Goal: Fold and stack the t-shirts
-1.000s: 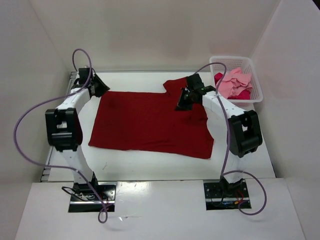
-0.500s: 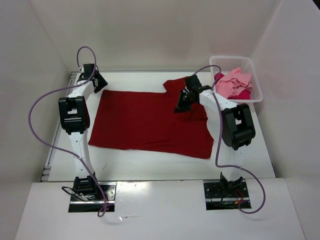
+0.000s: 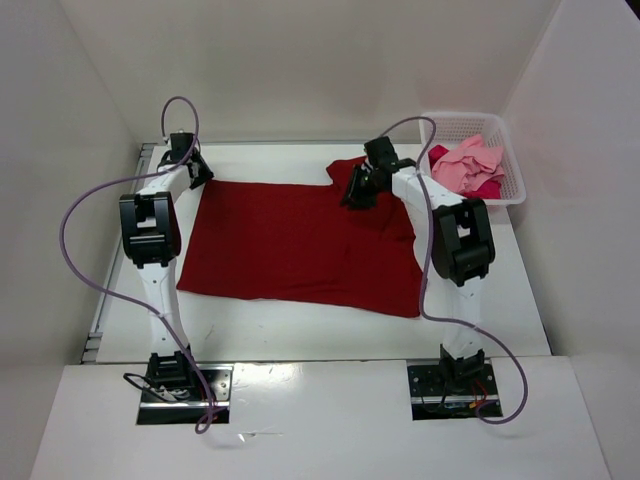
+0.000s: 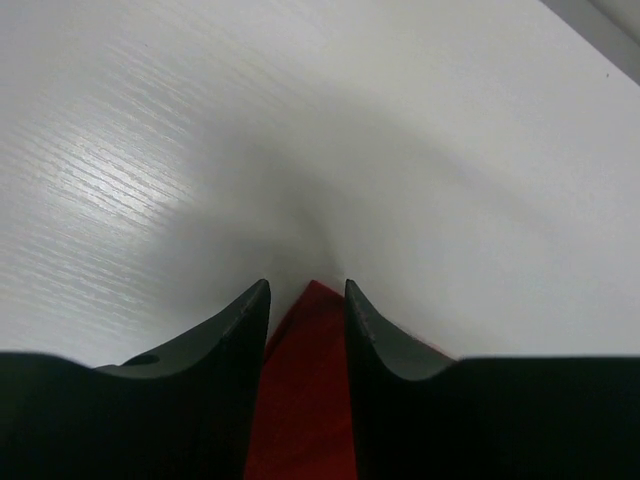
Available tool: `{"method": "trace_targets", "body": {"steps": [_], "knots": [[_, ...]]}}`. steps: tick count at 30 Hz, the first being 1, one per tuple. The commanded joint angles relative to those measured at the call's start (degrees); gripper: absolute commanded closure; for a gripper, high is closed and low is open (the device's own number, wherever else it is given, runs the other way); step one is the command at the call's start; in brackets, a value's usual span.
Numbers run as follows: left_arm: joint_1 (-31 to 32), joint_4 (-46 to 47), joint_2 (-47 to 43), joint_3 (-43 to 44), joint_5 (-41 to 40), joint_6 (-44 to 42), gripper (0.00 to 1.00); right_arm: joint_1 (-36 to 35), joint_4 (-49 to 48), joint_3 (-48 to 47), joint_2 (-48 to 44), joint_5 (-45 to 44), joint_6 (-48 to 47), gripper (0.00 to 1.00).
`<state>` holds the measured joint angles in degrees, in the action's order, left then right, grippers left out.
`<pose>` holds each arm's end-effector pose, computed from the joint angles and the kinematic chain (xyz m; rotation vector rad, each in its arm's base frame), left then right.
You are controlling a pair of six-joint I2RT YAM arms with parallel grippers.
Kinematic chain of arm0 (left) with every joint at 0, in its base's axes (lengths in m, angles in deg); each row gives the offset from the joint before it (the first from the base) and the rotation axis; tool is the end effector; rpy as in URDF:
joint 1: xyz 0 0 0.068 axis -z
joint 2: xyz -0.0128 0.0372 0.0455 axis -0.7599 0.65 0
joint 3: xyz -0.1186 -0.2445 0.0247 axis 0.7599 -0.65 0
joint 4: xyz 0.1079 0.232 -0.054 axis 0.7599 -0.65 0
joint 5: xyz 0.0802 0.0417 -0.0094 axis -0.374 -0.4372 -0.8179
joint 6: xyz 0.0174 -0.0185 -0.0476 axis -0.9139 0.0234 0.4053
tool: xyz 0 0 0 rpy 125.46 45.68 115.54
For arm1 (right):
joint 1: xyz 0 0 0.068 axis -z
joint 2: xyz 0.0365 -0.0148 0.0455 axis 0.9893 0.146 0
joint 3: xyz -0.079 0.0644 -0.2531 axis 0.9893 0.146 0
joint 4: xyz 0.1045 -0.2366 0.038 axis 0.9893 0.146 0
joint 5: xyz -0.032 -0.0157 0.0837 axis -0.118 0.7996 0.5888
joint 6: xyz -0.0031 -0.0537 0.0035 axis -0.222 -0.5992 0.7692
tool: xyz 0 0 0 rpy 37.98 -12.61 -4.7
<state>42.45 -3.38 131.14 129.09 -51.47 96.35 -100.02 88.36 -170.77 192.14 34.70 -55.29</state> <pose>0.5345 0.0697 0.1614 -0.8009 2.1298 -0.0990 0.4270 0.1531 0.2003 0.1890 2.6335 0.6974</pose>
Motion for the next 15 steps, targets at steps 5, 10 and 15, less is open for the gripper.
{"method": "trace_targets", "body": {"steps": [5, 10, 15], "knots": [[-0.11, -2.12, -0.19, -1.46, 0.64, -3.56, 0.68, 4.09, -0.41, -23.13, 11.37, -5.65, -1.25, 0.55], [0.41, -1.60, 0.95, -0.93, 1.86, -3.56, 0.77, 5.32, 6.70, -48.27, 27.09, -15.91, -3.45, 0.45], [0.94, -0.98, 0.34, -0.40, 0.29, -3.03, 0.92, 6.46, 12.27, -68.20, 41.27, -19.89, -3.27, 0.39]]}}
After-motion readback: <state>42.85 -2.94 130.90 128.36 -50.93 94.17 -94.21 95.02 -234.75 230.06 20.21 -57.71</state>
